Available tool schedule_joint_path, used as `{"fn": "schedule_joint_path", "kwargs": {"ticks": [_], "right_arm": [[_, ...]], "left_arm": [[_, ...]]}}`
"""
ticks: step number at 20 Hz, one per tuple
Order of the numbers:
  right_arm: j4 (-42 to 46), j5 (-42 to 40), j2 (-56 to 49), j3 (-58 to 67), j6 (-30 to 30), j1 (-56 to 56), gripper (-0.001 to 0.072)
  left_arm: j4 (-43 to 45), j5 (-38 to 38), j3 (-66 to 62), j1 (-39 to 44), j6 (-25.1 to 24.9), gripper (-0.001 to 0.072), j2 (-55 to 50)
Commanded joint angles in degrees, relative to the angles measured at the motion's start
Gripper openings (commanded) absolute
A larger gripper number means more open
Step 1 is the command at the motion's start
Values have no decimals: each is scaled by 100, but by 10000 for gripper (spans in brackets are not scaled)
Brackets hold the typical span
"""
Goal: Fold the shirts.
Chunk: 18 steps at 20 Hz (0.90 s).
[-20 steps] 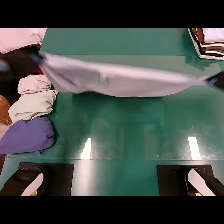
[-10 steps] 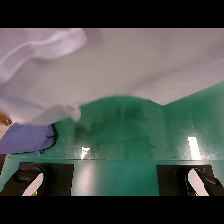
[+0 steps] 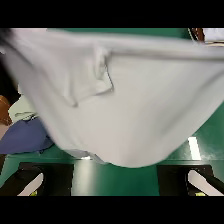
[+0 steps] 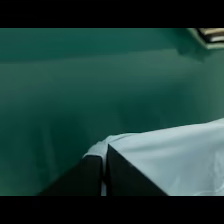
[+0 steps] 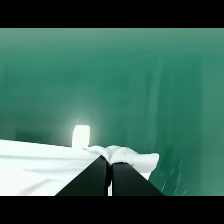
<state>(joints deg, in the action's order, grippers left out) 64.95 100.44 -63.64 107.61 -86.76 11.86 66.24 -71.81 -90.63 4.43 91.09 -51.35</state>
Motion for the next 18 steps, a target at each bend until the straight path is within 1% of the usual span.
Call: {"fn": "schedule_joint_path", "kwargs": {"ticks": [1,4,5,7,9,12,14,15,16,17,18], "right_arm": [[24,-4,-949,-1213,-61,-363,12],[435,-717,-1884,-1921,157,-662,12],[407,-1001,-2223,-1937,310,-721,12],[409,-1593,-2826,-1687,455,-831,12],[391,-1967,-3397,-1117,481,-868,12],[358,-2039,-3912,-184,479,-868,12],[372,-1996,-3995,199,481,-868,12],[374,-1915,-3974,282,483,-868,12],[363,-1797,-3923,291,481,-870,11],[413,-1602,-3847,199,483,-925,12],[540,-1539,-3711,-39,483,-955,12]], "left_arm": [[-2,490,1421,-4,-59,20,-894],[-125,1141,1598,-4,-166,20,-2129],[-251,1561,1598,-4,-271,20,-2494],[-516,2487,1478,-7,-549,20,-3080],[-516,2924,981,-7,-680,19,-3626],[-498,2920,175,-4,-1038,20,-4197],[-485,2898,-35,-28,-1141,20,-4258],[-468,2688,-129,-74,-1163,21,-4249],[-485,2304,-232,-136,-1141,20,-4249],[-522,1733,-313,-210,-1104,20,-4249],[-472,1163,-308,-247,-1215,20,-4251]]}}
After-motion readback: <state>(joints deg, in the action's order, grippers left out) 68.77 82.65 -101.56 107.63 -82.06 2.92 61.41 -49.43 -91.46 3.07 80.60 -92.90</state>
